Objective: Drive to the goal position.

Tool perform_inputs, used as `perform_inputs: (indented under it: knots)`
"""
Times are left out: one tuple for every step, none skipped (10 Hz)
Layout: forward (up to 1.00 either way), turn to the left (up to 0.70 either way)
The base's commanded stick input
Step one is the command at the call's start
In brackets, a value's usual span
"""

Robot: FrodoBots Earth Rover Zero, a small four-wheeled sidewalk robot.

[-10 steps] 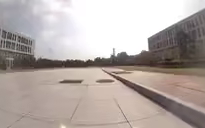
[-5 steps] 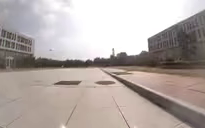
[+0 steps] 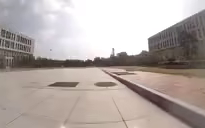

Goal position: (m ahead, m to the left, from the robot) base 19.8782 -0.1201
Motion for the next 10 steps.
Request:
perform_inputs:
  knots:
    - [0.7,0.0]
    - [0.7,0.0]
    - [0.7,0.0]
    - [0.7,0.0]
    - [0.7,0.0]
    - [0.7,0.0]
    - [0.7,0.14]
    - [0.7,0.29]
    - [0.7,0.35]
    - [0.7,0.16]
